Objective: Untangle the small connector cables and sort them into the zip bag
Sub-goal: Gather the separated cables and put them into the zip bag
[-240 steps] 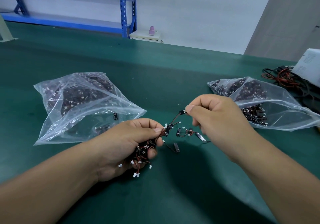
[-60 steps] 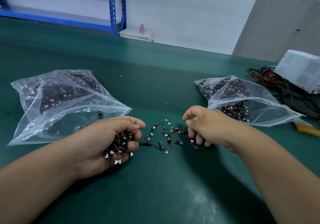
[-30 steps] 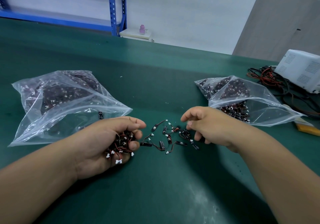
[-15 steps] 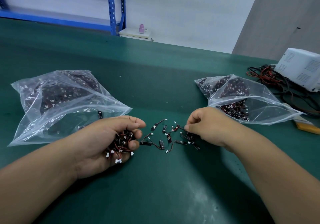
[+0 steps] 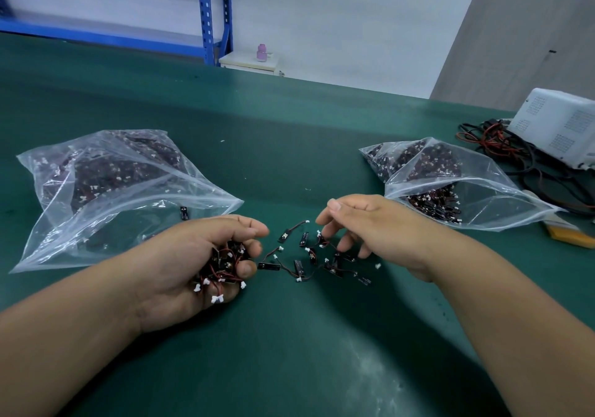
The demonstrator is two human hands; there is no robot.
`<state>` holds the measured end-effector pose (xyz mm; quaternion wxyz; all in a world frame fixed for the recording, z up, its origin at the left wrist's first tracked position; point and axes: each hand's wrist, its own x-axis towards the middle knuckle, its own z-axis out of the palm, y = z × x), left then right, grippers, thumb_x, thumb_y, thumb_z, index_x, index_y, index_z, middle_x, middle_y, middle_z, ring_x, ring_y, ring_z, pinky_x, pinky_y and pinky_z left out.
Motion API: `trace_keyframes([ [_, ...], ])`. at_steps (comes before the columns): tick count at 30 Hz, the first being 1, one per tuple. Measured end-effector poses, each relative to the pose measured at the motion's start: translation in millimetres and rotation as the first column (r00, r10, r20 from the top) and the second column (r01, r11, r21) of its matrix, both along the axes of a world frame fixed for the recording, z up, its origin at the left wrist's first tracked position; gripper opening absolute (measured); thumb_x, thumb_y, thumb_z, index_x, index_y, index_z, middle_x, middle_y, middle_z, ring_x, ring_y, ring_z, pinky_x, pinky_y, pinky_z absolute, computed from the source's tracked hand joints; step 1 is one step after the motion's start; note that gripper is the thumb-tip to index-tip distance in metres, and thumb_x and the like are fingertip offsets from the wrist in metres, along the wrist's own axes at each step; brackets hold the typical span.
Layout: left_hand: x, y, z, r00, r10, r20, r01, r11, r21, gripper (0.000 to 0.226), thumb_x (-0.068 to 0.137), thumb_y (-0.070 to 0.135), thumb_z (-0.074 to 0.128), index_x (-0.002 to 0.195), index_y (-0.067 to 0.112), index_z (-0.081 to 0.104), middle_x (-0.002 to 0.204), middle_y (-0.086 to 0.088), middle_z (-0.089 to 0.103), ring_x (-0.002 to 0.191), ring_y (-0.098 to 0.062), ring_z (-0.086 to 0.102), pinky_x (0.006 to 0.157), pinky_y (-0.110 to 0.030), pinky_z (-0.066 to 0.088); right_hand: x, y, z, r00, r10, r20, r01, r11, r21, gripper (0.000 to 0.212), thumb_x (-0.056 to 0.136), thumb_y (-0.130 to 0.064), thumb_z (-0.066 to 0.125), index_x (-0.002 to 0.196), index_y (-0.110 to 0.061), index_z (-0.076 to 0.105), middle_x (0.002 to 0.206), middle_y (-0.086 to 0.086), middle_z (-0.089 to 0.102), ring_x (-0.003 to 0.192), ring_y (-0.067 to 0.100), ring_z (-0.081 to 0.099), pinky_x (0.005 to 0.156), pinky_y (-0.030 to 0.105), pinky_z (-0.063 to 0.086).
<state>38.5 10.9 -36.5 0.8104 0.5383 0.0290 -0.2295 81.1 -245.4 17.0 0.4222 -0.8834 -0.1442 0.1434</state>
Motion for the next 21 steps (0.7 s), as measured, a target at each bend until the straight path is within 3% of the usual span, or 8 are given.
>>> trace_keyframes([
  [6,3,2,-3,1.000,0.002,-0.013,-0.002,1.000,-0.003,0.052,0.042,0.027,0.093,0.090,0.020,0.074,0.076,-0.005,0.062,0.051,-0.019,0.052,0.042,-0.022,0.038,-1,-3,6,0.996,-0.068,0.049,0.068,0.998,0.008,0.030,0.103,-0.042,0.044,0.096,-0.027,0.068,0.097,-0.009,0.070,0.074,0.009,0.064,0.064,0.027,0.048],
  [15,1,1,0,1.000,0.020,-0.011,-0.020,1.000,-0.005,0.054,0.037,0.029,0.094,0.087,0.021,0.075,0.074,-0.005,0.061,0.050,-0.019,0.051,0.042,-0.021,0.036,-15,-10,8,0.999,-0.023,0.039,0.021,0.999,0.045,0.038,0.100,-0.052,0.038,0.105,-0.029,0.068,0.107,-0.009,0.071,0.097,0.010,0.069,0.086,0.028,0.052],
  [19,-2,-3,4,0.999,0.041,-0.014,-0.042,0.999,-0.003,0.056,0.032,0.030,0.095,0.084,0.021,0.076,0.074,-0.005,0.062,0.050,-0.019,0.052,0.040,-0.019,0.035,-23,-19,8,0.994,0.011,0.112,-0.004,0.998,-0.061,0.027,0.102,-0.043,0.039,0.110,-0.036,0.064,0.112,-0.011,0.068,0.096,0.005,0.069,0.094,0.031,0.051],
  [21,-5,-6,7,0.999,0.051,-0.011,-0.051,0.999,-0.002,0.058,0.028,0.030,0.095,0.082,0.021,0.076,0.073,-0.005,0.062,0.050,-0.018,0.052,0.039,-0.018,0.034,-29,-25,4,0.994,0.029,0.102,-0.021,0.996,-0.083,0.019,0.102,-0.030,0.048,0.109,-0.042,0.060,0.115,-0.011,0.068,0.103,0.003,0.066,0.101,0.034,0.049],
])
